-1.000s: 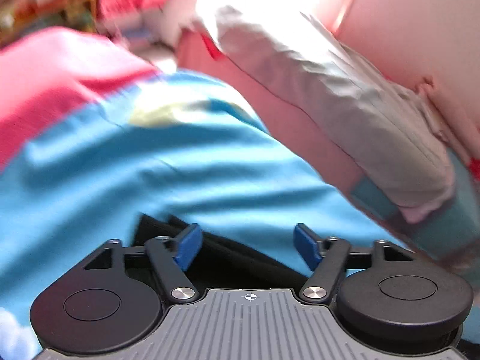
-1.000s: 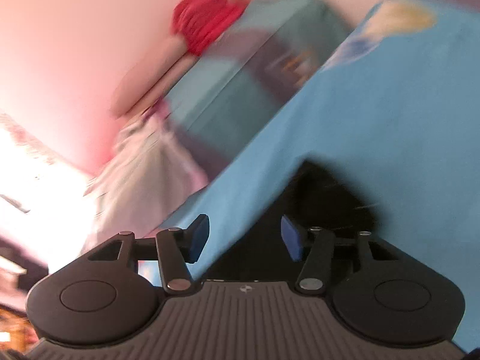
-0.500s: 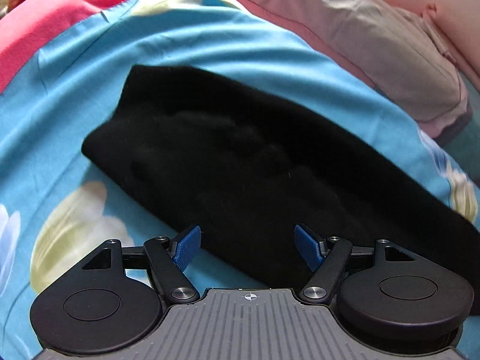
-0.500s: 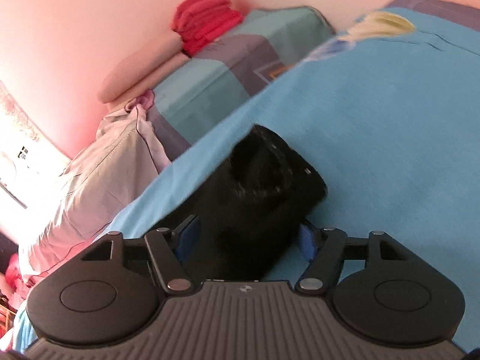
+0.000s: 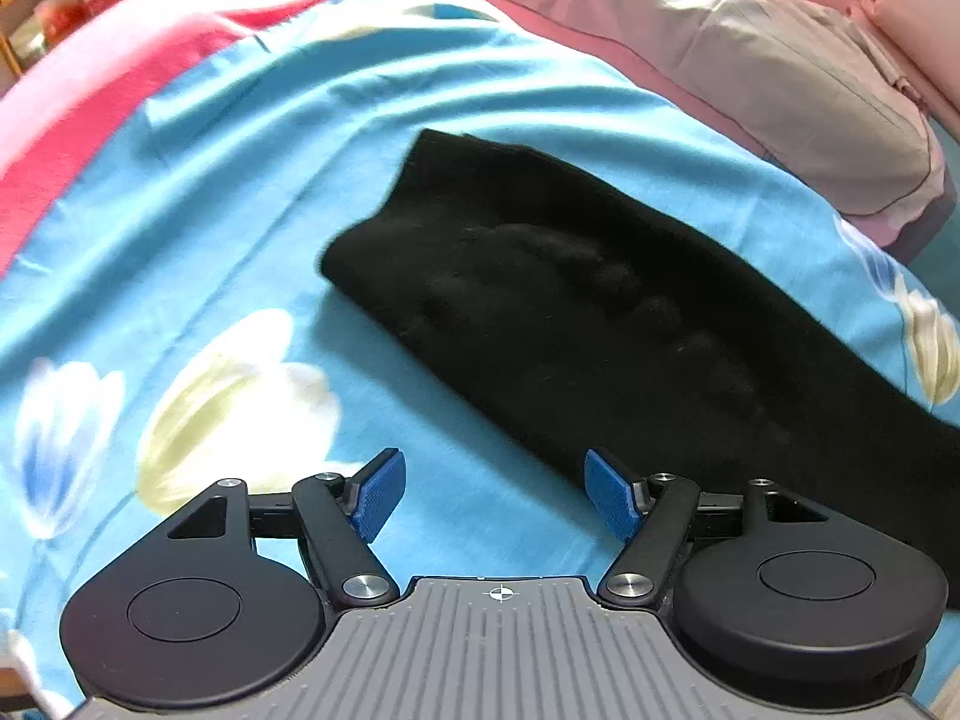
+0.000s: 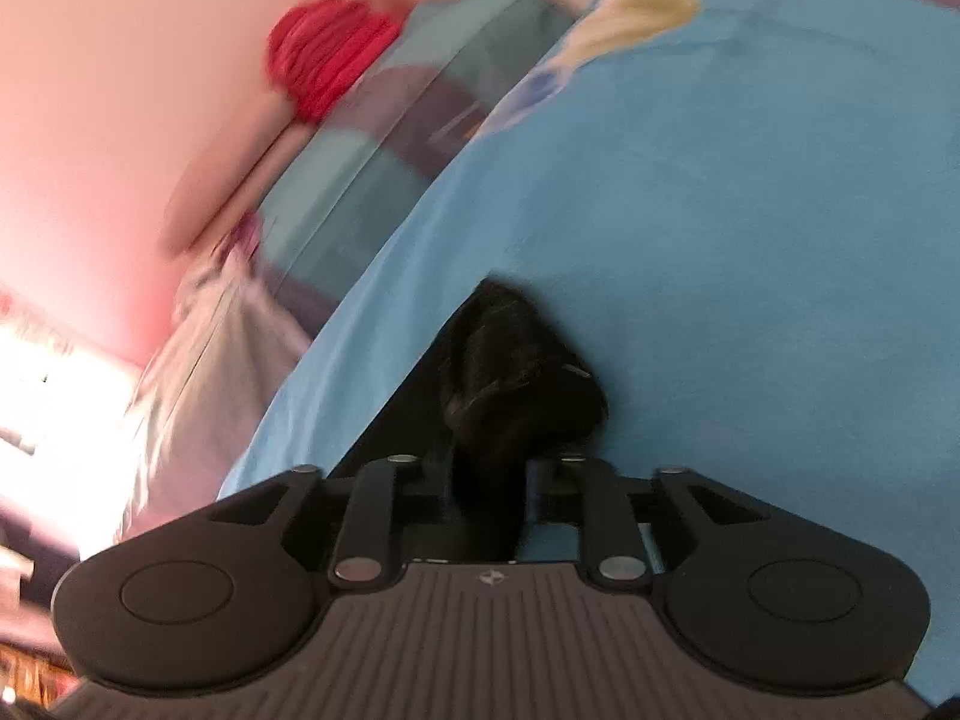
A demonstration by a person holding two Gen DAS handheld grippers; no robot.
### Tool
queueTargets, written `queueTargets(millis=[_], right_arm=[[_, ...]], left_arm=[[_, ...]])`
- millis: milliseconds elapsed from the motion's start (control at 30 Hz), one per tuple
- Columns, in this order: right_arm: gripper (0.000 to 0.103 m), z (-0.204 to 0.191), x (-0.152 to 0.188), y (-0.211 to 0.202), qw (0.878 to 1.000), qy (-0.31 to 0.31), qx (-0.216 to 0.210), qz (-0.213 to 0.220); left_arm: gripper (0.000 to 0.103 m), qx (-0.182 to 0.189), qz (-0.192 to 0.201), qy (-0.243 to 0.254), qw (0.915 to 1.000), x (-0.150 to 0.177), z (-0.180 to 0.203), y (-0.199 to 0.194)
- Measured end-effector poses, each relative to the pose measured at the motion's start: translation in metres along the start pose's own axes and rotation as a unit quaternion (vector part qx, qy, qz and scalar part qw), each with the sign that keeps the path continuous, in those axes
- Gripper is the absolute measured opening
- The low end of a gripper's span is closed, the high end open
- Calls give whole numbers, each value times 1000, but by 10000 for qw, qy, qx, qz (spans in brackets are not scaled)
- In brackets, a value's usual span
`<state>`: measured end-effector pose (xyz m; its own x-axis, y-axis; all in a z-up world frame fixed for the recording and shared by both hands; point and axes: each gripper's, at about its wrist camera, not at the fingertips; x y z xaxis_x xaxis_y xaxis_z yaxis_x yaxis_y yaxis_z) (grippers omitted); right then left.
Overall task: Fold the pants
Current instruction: 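Fold the cuffs over toward the waistband with the right tool while the left tool holds the waist, then open the right tool and release the folded cuffs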
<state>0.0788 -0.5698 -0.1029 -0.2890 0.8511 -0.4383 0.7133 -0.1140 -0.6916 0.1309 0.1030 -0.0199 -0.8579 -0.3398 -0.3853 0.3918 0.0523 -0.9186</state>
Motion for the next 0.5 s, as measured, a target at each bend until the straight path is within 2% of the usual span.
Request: queueTargets(millis=[67,133,233,300,333,400,500], right_arm=[[40,-2,4,-12,9985,14,387,393],[48,-18,15,-27,9932,-475,798,696],[57,-68,48,-42,9766,-1883,599,845],[58,-104,76,-47,9645,-2547,186,672],[58,-124,94,-46,9547,-2942,-154,412],[58,-163,135,-46,9242,-3737,-781,-103],[57,-228,204,-41,8593,-4781,-1696,-658]], left_arm=[[103,-92,72,44,9999,5,-6,-5],[103,-94,75,-9,9999,7,-13,-5],[103,-45,-7,-98,9999,3,-22,6],[103,-39,-31,-80,10000,1,-25,11],[103,-39,-44,-87,9999,-1,-26,14],[103,116,-47,-104,9999,-2,-29,16],[103,218,-32,51,9997,-1,-34,17]])
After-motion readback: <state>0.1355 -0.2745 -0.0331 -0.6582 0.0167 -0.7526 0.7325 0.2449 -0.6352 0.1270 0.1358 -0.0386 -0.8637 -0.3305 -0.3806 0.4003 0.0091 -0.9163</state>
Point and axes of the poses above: each gripper's, at about its wrist camera, not at the fingertips, and y roughly the way its jaws point, z to its right, x to its underside, and after that the axes turned 3 degrees about x, right-handed
